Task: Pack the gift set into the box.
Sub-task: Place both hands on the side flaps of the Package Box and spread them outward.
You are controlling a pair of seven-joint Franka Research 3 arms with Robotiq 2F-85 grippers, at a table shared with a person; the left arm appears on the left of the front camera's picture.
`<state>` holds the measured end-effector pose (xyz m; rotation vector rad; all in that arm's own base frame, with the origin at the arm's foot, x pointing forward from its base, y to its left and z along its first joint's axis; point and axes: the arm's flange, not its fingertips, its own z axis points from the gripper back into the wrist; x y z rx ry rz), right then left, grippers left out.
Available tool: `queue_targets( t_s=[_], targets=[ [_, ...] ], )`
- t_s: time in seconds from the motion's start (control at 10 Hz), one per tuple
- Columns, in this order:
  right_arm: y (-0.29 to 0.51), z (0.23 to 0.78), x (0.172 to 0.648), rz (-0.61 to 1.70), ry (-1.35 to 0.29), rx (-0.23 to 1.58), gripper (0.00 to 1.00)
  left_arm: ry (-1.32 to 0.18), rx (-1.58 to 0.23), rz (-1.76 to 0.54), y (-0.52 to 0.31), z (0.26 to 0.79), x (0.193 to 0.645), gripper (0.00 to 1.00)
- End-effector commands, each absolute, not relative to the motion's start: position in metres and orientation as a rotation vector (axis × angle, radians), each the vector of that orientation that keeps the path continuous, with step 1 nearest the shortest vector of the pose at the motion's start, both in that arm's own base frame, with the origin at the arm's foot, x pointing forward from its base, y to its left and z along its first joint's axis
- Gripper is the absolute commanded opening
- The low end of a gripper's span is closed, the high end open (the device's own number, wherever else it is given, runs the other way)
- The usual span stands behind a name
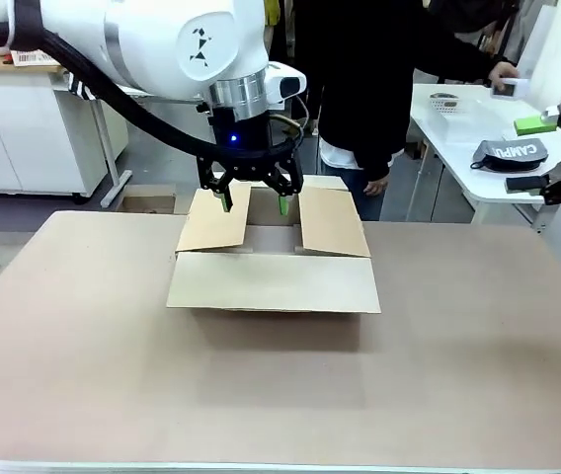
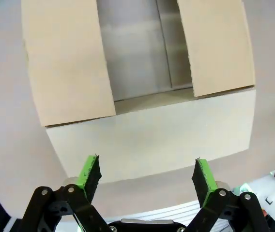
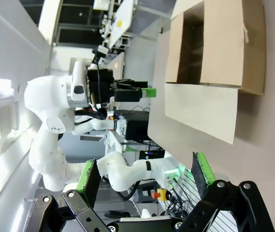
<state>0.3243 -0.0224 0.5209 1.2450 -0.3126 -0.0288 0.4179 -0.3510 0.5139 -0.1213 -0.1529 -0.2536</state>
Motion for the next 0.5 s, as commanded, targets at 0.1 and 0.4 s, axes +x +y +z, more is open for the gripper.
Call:
queue_targets(
  t_s=[0.1, 0.4],
  targets=[
    [-0.022, 0.522, 0.326, -0.003, -0.331, 1.252, 1.00, -0.249, -0.045, -0.026, -0.357, 0.492, 0.427, 1.00],
    [-0.022, 0.522, 0.326, -0.003, -0.331, 1.252, 1.00, -0.347, 0.126, 0.010, -0.386, 0.458, 0.451, 1.00]
  ],
)
